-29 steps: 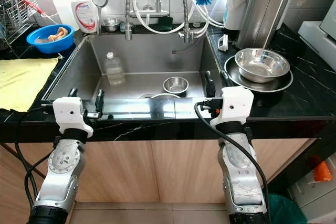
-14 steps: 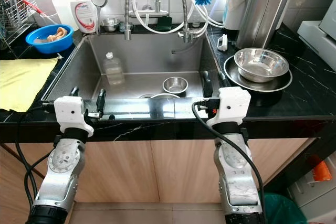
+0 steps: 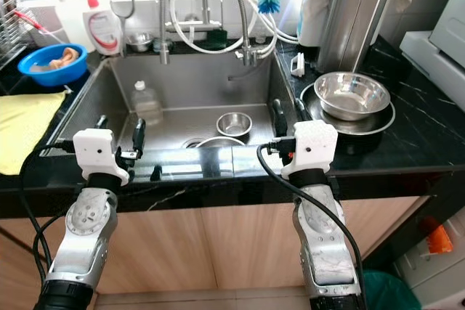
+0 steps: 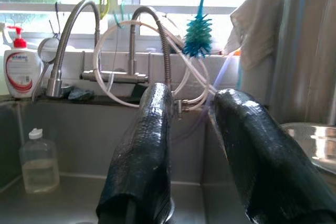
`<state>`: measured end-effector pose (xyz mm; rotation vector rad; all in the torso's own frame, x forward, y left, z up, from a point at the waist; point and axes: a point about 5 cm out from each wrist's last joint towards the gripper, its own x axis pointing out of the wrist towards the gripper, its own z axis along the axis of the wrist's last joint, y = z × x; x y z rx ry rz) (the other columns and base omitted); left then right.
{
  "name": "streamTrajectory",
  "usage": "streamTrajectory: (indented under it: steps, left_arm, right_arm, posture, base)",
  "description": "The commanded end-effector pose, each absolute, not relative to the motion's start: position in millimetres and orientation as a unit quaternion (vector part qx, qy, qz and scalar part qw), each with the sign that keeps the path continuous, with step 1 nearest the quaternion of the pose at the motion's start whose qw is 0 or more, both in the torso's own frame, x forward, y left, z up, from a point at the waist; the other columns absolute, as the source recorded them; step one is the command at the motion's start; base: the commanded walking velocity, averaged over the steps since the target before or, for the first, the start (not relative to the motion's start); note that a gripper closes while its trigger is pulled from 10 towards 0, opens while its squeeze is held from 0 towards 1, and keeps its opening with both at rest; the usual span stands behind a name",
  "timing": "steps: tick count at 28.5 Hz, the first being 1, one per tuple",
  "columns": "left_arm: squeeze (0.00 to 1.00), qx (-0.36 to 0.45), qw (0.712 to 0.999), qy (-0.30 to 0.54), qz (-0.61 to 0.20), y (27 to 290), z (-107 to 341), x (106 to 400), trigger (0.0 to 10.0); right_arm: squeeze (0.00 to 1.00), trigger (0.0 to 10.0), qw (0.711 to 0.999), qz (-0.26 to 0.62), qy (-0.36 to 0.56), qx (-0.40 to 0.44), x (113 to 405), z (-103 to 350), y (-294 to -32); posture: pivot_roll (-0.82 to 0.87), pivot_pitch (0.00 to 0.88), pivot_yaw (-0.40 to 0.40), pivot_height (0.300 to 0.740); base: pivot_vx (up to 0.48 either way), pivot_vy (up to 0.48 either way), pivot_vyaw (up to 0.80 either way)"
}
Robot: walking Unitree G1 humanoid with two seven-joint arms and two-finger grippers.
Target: Kitchen organization
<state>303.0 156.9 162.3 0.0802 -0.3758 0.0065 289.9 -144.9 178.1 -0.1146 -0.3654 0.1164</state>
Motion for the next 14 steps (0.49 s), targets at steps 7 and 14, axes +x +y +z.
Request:
streamTrajectory:
  steps: [7,14]
  left_arm:
    - [0.0,0.04,0.979,-0.201,0.002,156.6,170.6,307.1,10.0]
    - [0.0,0.038,0.978,-0.204,0.0,152.3,173.6,312.6,10.0]
  right_arm:
    - [0.0,10.0,0.979,0.062,-0.192,-0.041,289.1,189.2,-139.6]
    - [0.0,10.0,0.975,0.066,-0.204,-0.06,289.9,198.3,-139.1]
  posture:
    - [-0.12,0.0,0.067,0.74]
    - [-0.12,0.0,0.068,0.74]
  base:
    - [0.308,0.0,0.0]
    - [0.0,0.0,0.0]
